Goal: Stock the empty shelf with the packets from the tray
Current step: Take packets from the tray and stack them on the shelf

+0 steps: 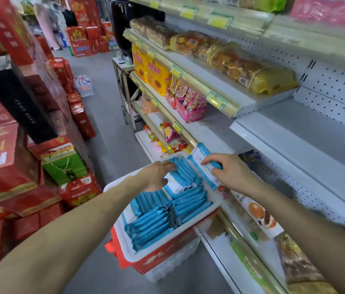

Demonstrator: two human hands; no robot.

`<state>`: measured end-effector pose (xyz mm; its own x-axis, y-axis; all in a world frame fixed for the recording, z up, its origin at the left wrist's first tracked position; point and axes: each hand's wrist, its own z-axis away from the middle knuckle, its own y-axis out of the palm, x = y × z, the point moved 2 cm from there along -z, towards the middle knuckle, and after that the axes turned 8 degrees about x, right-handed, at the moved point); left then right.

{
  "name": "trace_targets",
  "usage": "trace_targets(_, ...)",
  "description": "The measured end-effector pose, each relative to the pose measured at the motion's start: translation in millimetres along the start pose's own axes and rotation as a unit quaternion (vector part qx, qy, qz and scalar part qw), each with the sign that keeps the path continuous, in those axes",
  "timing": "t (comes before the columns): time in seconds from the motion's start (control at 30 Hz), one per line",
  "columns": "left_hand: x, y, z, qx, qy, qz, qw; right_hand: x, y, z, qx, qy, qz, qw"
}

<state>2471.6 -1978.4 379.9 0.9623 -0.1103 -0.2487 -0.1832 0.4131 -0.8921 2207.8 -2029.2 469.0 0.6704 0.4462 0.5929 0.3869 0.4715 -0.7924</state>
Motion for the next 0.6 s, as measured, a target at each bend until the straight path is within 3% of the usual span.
trace_targets(0.17,6,-6,-9,0.021,0.006,-0.059,0.998,-11,-6,13,-0.012,0.008,-0.006,1.000)
trace_targets(0.33,20,-6,-2,0.033,0.077,-0.061,0.995,-16,-3,15,-0.010,0.013,-0.017,1.000)
trace_targets(0.5,29,-14,3,-0.044,0.122,-0.199,0.971,-16,6,14,0.001,0.021,-0.030,0.999)
trace_targets(0.6,29,-14,2,-0.029,0.157,-0.204,0.966,-17,10,13,0.005,0.020,-0.021,1.000)
